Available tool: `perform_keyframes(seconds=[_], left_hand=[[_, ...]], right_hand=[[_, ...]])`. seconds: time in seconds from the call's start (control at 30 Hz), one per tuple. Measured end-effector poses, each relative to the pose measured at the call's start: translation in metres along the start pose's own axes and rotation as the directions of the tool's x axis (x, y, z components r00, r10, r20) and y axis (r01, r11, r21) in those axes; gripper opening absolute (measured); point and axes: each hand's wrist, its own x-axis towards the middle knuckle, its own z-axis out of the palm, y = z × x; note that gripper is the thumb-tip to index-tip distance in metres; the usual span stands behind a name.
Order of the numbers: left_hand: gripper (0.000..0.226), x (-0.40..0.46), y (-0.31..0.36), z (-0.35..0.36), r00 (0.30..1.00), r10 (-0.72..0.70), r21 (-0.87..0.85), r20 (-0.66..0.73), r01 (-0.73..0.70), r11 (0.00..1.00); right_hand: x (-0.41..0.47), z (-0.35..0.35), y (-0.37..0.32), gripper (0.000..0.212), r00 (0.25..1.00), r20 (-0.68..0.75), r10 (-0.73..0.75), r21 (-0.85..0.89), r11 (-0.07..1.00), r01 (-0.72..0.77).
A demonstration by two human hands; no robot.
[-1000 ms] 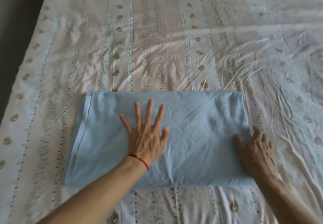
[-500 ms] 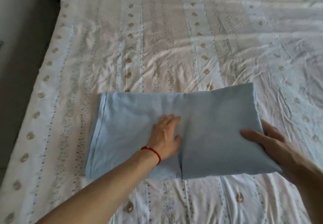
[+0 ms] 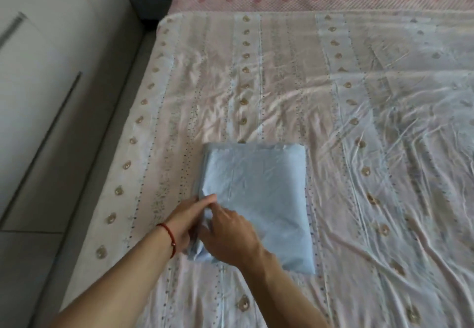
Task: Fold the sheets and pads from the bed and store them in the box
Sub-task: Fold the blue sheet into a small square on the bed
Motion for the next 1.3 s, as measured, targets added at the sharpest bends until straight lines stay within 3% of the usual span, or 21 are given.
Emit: perform_keyframes(seconds=[0.1, 0.17, 0.2, 0.23, 0.3, 0.4, 0.43, 0.47, 0.53, 0.57, 0.6, 0.7, 0.87, 1.07, 1.17, 1.3], left_hand=[[0.033, 0.024, -0.01, -0.003, 0.979, 0.178, 0.219, -0.098, -0.153, 0.964], [0.029, 0.031, -0.012, -0.001, 0.929, 0.317, 0.435, -0.193, -0.209, 0.876], [0.026, 0.035, -0.015, -0.001, 0.895, 0.375, 0.493, -0.241, -0.22, 0.842], [0.025, 0.037, -0.017, -0.001, 0.867, 0.414, 0.519, -0.277, -0.228, 0.824], [0.025, 0.043, -0.023, -0.001, 0.847, 0.446, 0.578, -0.29, -0.217, 0.787], [0.029, 0.043, -0.029, 0.004, 0.815, 0.502, 0.672, -0.29, -0.2, 0.713], [0.039, 0.039, -0.03, 0.009, 0.769, 0.575, 0.748, -0.28, -0.201, 0.633], [0.052, 0.035, -0.029, 0.015, 0.701, 0.675, 0.851, -0.231, -0.191, 0.489], [0.067, 0.032, -0.029, 0.024, 0.594, 0.804, 0.98, 0.022, -0.17, 0.098], [0.068, 0.034, -0.031, 0.026, 0.597, 0.789, 0.984, 0.143, -0.171, -0.049], [0.068, 0.043, -0.034, 0.026, 0.617, 0.76, 0.978, 0.204, -0.161, -0.132], [0.071, 0.073, -0.049, 0.019, 0.701, 0.694, 0.986, 0.165, -0.102, -0.131], [0.073, 0.097, -0.055, 0.02, 0.691, 0.696, 0.981, 0.194, -0.136, -0.138], [0.073, 0.12, -0.057, 0.019, 0.699, 0.689, 0.981, 0.193, -0.124, -0.149], [0.074, 0.12, -0.053, 0.022, 0.735, 0.652, 0.982, 0.188, -0.129, -0.138], [0.078, 0.086, -0.033, 0.021, 0.707, 0.673, 0.976, 0.216, -0.151, -0.155]], right_hand=[[-0.007, 0.015, 0.021, 0.031, 0.97, -0.241, -0.032, 0.11, 0.992, 0.06], [-0.01, 0.012, 0.046, 0.028, 0.869, -0.493, -0.026, 0.097, 0.992, 0.084], [-0.009, 0.007, 0.059, 0.036, 0.827, -0.562, -0.009, 0.034, 0.999, 0.034], [-0.006, -0.002, 0.072, 0.047, 0.823, -0.568, 0.024, -0.018, 0.999, -0.042], [0.005, -0.016, 0.101, 0.066, 0.896, -0.423, 0.134, -0.054, 0.983, -0.173], [0.022, -0.021, 0.128, 0.072, 0.959, -0.227, 0.169, -0.134, 0.97, -0.203], [0.027, -0.022, 0.13, 0.074, 0.96, -0.229, 0.158, -0.152, 0.969, -0.196], [0.032, -0.023, 0.131, 0.075, 0.955, -0.258, 0.146, -0.157, 0.969, -0.191], [0.045, -0.028, 0.127, 0.074, 0.936, -0.332, 0.114, -0.172, 0.969, -0.179], [0.052, -0.03, 0.126, 0.073, 0.933, -0.344, 0.109, -0.184, 0.966, -0.181], [0.06, -0.031, 0.127, 0.072, 0.935, -0.334, 0.117, -0.189, 0.964, -0.188], [0.076, -0.021, 0.136, 0.073, 0.94, -0.316, 0.129, -0.185, 0.963, -0.194], [0.09, -0.003, 0.15, 0.08, 0.903, -0.39, 0.181, -0.157, 0.953, -0.259], [0.115, 0.006, 0.164, 0.083, 0.915, -0.347, 0.208, -0.198, 0.937, -0.288], [0.12, 0.0, 0.164, 0.084, 0.929, -0.311, 0.201, -0.176, 0.948, -0.264], [0.073, -0.011, 0.155, 0.084, 0.938, -0.333, 0.099, -0.15, 0.976, -0.156]])
